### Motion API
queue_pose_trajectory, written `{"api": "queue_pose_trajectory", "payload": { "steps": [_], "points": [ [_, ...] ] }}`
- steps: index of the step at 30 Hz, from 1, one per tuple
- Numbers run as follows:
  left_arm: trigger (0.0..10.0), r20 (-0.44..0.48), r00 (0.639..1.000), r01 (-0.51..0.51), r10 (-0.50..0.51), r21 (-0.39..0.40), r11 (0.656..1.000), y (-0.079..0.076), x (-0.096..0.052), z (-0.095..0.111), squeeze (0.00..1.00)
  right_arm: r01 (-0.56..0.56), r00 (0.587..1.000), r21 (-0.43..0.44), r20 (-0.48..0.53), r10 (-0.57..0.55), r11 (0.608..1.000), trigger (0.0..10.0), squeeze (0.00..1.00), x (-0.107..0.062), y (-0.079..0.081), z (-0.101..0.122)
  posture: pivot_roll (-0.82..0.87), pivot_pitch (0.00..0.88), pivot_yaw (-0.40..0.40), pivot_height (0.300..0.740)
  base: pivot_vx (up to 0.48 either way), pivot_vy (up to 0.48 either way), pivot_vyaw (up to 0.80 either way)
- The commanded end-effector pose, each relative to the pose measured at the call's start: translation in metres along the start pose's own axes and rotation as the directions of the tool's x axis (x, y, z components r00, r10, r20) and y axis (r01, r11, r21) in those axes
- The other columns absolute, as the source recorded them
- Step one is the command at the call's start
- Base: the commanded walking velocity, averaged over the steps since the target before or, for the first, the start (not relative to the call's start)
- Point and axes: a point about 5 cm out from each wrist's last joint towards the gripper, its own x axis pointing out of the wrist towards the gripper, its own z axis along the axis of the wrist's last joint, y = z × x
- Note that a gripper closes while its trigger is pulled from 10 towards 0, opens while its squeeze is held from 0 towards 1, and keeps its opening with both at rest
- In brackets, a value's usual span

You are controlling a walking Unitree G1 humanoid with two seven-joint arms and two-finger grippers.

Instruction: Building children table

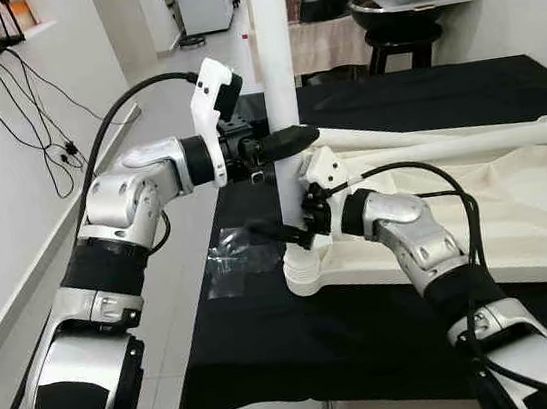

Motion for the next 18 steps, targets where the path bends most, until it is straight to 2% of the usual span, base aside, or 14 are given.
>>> {"api": "queue_pose_trajectory", "payload": {
  "steps": [1, 6, 13, 14, 15, 16, 18],
  "points": [
    [0.0, -0.025, 0.999, 0.034, -0.034, -0.008, 0.999, -0.004, 0.002, -0.004, 0.0, -0.056, 0.998, 0.015, 0.019, 0.056, 0.998, 0.0, 0.0, 0.006, 0.002, 0.002, 0.06, 0.025, 0.06, 0.74, 0.0, 0.0, 0.0],
    [0.0, -0.02, 0.999, 0.039, -0.039, 0.002, 0.999, -0.004, 0.002, -0.004, 0.0, -0.077, 0.997, 0.06, 0.036, 0.075, 0.995, 0.0, 0.0, 0.008, -0.002, 0.0, 0.06, 0.027, 0.058, 0.74, 0.0, 0.0, 0.0],
    [0.0, -0.017, 1.0, 0.018, -0.018, 0.005, 1.0, -0.002, 0.001, -0.004, 0.0, -0.047, 0.998, 0.071, 0.043, 0.044, 0.996, 0.0, 0.0, 0.008, -0.004, -0.005, 0.07, 0.029, 0.058, 0.74, 0.0, 0.0, 0.0],
    [0.4, -0.009, 1.0, 0.01, -0.01, -0.005, 1.0, -0.001, 0.0, -0.004, 0.3, -0.023, 0.999, 0.077, 0.042, 0.02, 0.997, 0.0, 0.0, 0.007, -0.005, -0.007, 0.06, 0.029, 0.058, 0.74, 0.0, 0.0, 0.0],
    [9.1, -0.002, 1.0, -0.005, 0.005, -0.027, 1.0, 0.001, 0.0, -0.004, 1.0, 0.021, 0.999, 0.079, 0.031, -0.023, 0.997, 0.0, 0.0, 0.006, -0.006, -0.01, 0.06, 0.029, 0.058, 0.74, 0.0, 0.0, 0.0],
    [10.0, -0.001, 0.999, -0.032, 0.032, -0.028, 0.999, 0.003, 0.0, -0.003, 1.0, 0.067, 0.998, 0.084, 0.012, -0.068, 0.994, 0.0, 0.0, 0.007, -0.005, -0.015, 0.06, 0.03, 0.056, 0.74, 0.0, 0.0, 0.0],
    [10.0, 0.004, 0.998, -0.069, 0.069, -0.03, 0.997, 0.006, 0.001, -0.002, 1.0, 0.153, 0.988, 0.095, -0.014, -0.153, 0.984, 0.0, 0.0, 0.009, -0.003, -0.023, 0.05, 0.031, 0.048, 0.74, 0.0, 0.0, 0.0]
  ]
}}
